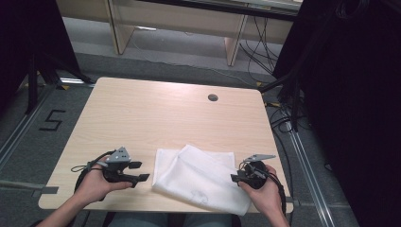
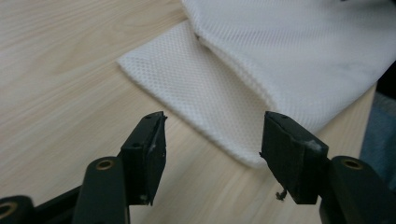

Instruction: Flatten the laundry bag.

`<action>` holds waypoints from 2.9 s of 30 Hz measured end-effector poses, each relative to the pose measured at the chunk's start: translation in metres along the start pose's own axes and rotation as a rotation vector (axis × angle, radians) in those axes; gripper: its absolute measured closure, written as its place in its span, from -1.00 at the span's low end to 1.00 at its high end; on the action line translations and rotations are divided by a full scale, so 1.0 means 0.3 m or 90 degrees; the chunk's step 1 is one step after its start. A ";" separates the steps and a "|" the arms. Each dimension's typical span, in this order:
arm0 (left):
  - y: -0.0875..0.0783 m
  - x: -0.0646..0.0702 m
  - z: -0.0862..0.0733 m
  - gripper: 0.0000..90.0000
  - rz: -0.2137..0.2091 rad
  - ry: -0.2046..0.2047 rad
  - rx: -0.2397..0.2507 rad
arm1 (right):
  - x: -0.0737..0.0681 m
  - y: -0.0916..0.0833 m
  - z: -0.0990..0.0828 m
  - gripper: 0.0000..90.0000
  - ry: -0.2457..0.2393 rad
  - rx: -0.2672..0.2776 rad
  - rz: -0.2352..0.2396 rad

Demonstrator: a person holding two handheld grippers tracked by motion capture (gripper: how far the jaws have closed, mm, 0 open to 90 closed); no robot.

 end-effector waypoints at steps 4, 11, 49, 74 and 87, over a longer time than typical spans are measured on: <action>0.014 0.037 0.036 -0.11 -0.027 -0.032 0.030 | 0.008 -0.009 -0.011 0.59 -0.001 -0.015 0.003; 0.028 0.160 0.073 0.61 -0.056 0.050 0.025 | 0.000 -0.044 -0.035 1.00 0.026 -0.072 0.000; 0.186 0.068 -0.012 0.99 0.015 0.159 -0.176 | -0.051 0.166 0.028 1.00 -0.017 -0.199 -0.016; 0.230 -0.130 0.046 0.99 0.100 0.049 -0.125 | 0.002 0.324 0.270 1.00 -0.018 -0.150 -0.035; 0.208 -0.132 0.091 0.87 0.105 0.031 -0.058 | -0.009 0.303 0.313 0.71 -0.031 -0.082 -0.022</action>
Point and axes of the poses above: each handheld gripper's, and its own axes: y roughly forward along the jaws, z roughly out of its top, x roughly to its right, the point moved 10 cm from there along y, roughly forward along the jaws, and after that the axes turned 8 degrees about z, right-handed, at the moved point
